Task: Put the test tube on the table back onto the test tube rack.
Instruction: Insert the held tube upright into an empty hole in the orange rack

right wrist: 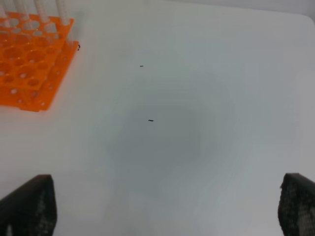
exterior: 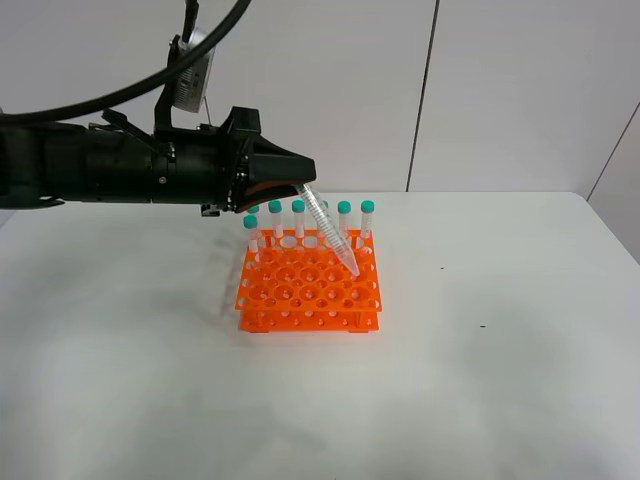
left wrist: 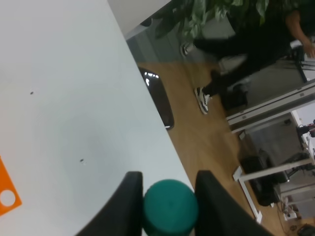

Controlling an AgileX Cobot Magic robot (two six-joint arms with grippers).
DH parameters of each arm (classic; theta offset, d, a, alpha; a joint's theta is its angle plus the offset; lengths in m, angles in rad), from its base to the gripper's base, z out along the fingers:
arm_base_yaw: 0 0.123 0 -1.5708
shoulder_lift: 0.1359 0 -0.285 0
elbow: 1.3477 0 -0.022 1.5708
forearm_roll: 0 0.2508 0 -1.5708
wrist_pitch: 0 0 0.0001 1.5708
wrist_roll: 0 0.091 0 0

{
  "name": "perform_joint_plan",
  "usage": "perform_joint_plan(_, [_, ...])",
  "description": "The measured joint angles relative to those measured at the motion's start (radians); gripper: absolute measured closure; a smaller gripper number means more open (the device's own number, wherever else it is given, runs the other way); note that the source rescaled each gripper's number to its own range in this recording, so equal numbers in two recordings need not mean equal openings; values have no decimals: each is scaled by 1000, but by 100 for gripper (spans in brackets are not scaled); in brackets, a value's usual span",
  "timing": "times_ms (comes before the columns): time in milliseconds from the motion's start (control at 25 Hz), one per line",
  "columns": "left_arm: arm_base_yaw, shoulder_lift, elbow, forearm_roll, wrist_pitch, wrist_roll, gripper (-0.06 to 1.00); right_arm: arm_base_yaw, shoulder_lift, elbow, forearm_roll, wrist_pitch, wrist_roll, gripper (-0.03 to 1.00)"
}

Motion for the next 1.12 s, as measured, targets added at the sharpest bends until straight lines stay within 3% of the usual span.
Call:
perform_joint_plan(280, [0,-141,-4,35,-52,0,94,0,0,0,0,0,0,-3])
perform_joint_plan(680, [0,-313,-4,304,-163,-1,94,0,0,0,0,0,0,-3])
perform_joint_plan(800, [-9,-347,-4,515,-237,-81,94,0,0,0,0,0,0,-3])
perform_joint_plan(880, [-28,-359,-4,720,-301,-194,94,0,0,0,0,0,0,-3])
perform_joint_plan(1040, [-99,-361,1,1157,-428,-507,94,0,0,0,0,0,0,-3])
perform_joint_plan(1120, [-143,-361,21,1321,-526,-640,94,0,0,0,0,0,0,-3])
